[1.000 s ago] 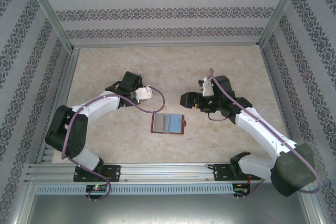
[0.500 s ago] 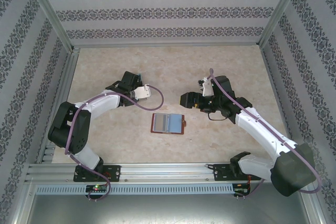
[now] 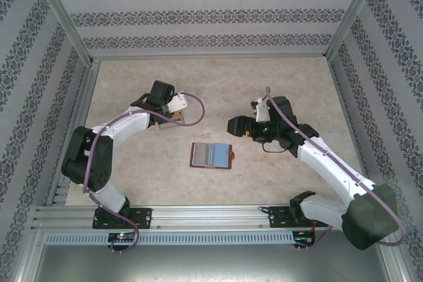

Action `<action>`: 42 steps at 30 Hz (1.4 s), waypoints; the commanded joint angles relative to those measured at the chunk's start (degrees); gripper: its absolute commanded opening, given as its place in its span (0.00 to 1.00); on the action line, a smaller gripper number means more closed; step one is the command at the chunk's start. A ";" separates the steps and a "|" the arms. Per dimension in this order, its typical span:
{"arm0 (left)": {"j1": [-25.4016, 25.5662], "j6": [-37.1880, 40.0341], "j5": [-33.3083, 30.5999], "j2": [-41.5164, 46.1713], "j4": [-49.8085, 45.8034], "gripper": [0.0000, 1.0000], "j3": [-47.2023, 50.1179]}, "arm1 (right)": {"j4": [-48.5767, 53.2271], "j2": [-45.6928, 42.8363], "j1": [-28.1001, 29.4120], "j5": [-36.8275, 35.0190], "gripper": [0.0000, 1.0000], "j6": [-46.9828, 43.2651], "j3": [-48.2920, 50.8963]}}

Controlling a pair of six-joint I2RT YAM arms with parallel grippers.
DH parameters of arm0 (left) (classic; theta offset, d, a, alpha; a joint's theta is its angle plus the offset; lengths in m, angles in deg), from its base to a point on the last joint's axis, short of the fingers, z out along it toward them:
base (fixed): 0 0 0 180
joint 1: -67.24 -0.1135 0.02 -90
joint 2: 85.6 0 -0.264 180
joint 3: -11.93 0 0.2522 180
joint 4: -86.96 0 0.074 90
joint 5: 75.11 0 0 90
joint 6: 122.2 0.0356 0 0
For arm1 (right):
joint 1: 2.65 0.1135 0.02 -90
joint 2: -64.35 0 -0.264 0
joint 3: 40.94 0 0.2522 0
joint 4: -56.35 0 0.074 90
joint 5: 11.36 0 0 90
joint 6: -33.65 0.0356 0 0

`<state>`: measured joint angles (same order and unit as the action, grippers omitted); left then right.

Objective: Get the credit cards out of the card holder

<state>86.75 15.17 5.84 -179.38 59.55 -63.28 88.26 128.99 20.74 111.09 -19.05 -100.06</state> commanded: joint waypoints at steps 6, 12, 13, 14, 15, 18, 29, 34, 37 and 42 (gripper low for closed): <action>-1.57 -23.15 4.62 12.70 -7.72 1.00 -0.89 | -1.01 1.22 3.87 -2.52 0.98 0.56 0.10; -2.61 -45.88 5.87 15.88 -19.36 0.99 -4.20 | -0.86 5.22 9.79 -6.98 0.91 0.71 0.09; -2.59 -49.44 5.72 16.06 -21.18 0.99 -4.61 | -0.97 5.83 10.62 -7.73 0.89 0.84 0.30; -2.64 -53.09 6.09 16.25 -22.85 0.99 -5.01 | -1.01 6.45 11.41 -8.72 0.86 1.04 0.58; -2.79 -55.11 8.65 16.53 -23.86 0.99 -4.95 | -0.99 7.03 12.29 -9.75 0.84 1.17 0.92; -2.78 -62.63 15.91 18.50 -22.43 0.99 -1.68 | -1.16 8.56 14.34 -12.40 0.81 1.99 2.13; -0.71 -87.81 35.38 21.93 -6.85 0.80 15.94 | -2.85 14.11 18.11 -17.91 0.60 6.06 7.03; 3.80 -92.91 39.16 18.84 0.68 0.73 19.97 | -3.69 15.94 18.14 -18.55 0.46 6.21 8.27; 6.97 -94.94 39.84 16.15 4.72 0.66 20.63 | -3.95 17.58 18.16 -18.88 0.37 5.99 8.15; 10.69 -96.63 39.91 10.83 7.27 0.60 18.95 | -2.95 18.92 18.24 -21.26 0.30 5.98 8.12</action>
<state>95.91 -78.44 44.43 -166.55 62.15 -43.08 85.07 147.28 38.38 92.75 -13.13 -92.41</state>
